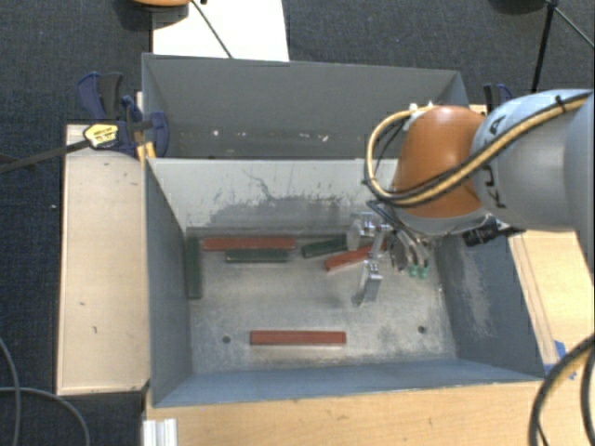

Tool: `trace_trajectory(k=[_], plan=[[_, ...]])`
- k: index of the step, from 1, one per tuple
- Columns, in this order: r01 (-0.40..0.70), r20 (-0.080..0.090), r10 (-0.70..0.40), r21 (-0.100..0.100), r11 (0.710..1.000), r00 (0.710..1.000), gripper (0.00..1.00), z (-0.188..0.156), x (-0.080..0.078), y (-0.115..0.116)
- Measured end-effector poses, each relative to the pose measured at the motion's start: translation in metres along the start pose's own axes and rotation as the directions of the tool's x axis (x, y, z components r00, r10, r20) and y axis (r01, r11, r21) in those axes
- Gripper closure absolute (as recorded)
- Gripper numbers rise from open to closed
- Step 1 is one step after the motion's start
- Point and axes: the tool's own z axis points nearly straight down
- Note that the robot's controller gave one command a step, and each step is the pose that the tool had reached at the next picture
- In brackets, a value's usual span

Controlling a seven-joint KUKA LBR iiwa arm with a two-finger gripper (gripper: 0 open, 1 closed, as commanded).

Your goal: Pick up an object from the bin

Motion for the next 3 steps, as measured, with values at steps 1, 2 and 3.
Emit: trace_trajectory(k=[1, 2, 3], plan=[[0.0, 0.0, 0.0, 0.0, 1.0, 1.0, 0.0, 0.0, 0.0, 0.0], [0.027, 0.002, -0.027, 0.002, 1.0, 1.0, 0.0, 0.011, -0.005, 0.001], [0.012, 0.007, -0.012, 0.002, 1.0, 1.0, 0.0, 0.011, -0.008, 0.041]])
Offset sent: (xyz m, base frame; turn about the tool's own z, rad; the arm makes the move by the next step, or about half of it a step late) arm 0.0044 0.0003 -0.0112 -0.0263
